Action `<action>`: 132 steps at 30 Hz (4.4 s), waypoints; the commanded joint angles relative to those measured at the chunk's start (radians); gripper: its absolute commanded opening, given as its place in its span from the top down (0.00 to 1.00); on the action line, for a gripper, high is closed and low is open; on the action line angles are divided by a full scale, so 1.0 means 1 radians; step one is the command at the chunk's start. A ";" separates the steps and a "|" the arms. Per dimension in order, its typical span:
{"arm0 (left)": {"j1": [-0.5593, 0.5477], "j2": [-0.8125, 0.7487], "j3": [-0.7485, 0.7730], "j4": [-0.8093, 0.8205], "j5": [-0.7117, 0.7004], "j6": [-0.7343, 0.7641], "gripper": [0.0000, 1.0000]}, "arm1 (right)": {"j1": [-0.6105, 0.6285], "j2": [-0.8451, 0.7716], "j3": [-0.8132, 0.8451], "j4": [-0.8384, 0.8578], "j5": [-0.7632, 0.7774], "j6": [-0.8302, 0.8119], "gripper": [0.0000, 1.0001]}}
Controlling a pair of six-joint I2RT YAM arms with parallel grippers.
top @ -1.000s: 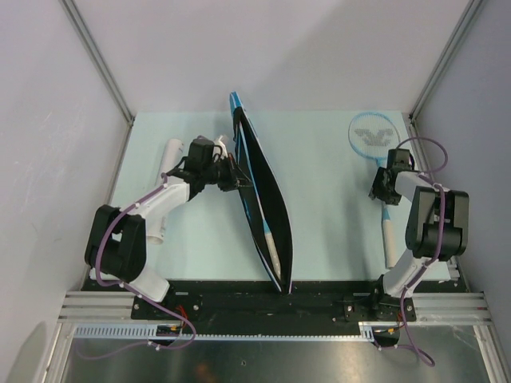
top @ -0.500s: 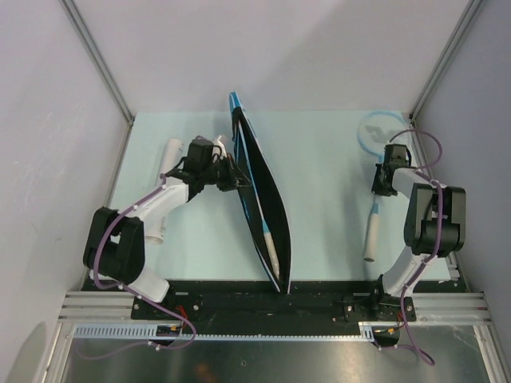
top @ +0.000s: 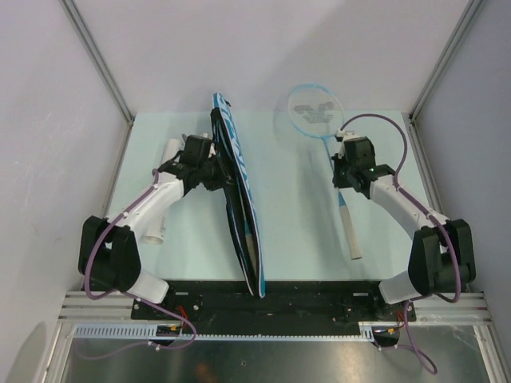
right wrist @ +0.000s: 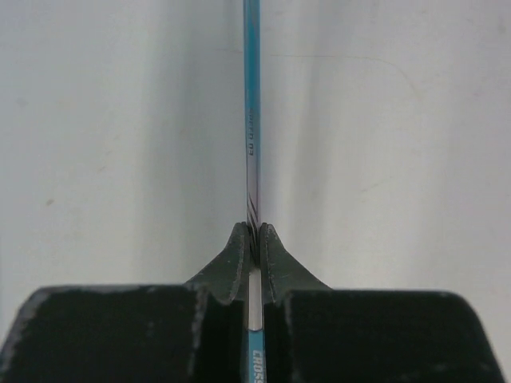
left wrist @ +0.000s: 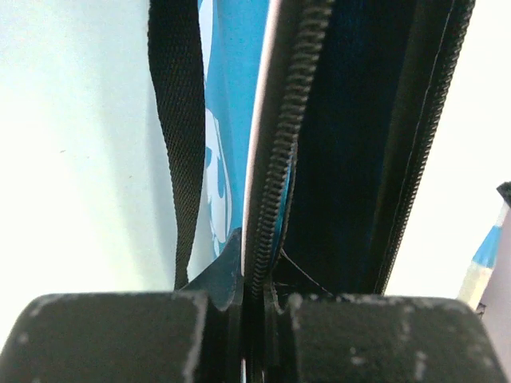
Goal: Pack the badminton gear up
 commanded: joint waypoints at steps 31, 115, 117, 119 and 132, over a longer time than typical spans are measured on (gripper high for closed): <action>-0.029 0.140 0.273 -0.105 -0.102 0.062 1.00 | 0.649 -0.206 -0.019 -0.241 0.555 -0.221 1.00; -0.118 -0.029 -0.115 0.365 0.369 0.043 1.00 | 0.373 -0.094 -0.155 0.154 -0.240 0.109 0.24; -0.116 -0.035 -0.117 0.366 0.370 0.045 1.00 | 0.302 -0.063 -0.171 0.193 -0.299 0.065 0.24; -0.116 -0.037 -0.117 0.366 0.372 0.045 1.00 | 0.265 -0.022 -0.178 0.220 -0.374 0.040 0.23; -0.118 -0.055 -0.124 0.366 0.355 0.029 1.00 | 0.288 0.159 -0.139 0.486 -0.460 0.095 0.70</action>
